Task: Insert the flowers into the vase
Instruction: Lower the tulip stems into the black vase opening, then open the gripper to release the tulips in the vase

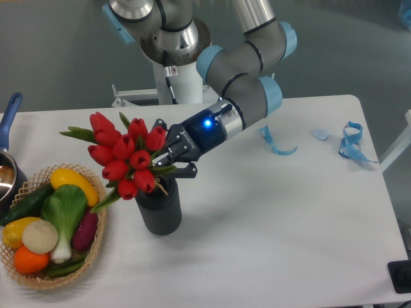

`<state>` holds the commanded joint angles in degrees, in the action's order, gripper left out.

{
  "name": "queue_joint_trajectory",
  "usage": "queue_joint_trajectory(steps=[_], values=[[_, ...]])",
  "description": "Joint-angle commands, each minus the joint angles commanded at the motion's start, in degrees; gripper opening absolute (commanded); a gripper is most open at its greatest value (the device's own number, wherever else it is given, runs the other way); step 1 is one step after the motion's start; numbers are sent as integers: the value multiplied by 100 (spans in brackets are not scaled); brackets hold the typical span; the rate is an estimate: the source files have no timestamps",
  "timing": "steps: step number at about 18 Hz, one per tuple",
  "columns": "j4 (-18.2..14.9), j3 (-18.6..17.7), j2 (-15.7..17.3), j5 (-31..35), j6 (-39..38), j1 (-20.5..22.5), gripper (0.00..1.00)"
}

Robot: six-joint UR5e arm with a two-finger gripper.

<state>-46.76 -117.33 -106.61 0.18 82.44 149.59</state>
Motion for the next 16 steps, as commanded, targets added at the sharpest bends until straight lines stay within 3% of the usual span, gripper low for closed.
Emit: queue_joint_trajectory(steps=[9, 10, 12, 15, 16], values=[[0, -229, -150, 299, 484, -18, 25], [0, -194, -167, 299, 484, -9, 33], [9, -150, -176, 299, 484, 0, 62], [17, -106, -159, 308, 493, 61, 81], [35, -53, -150, 299, 501, 87, 100]])
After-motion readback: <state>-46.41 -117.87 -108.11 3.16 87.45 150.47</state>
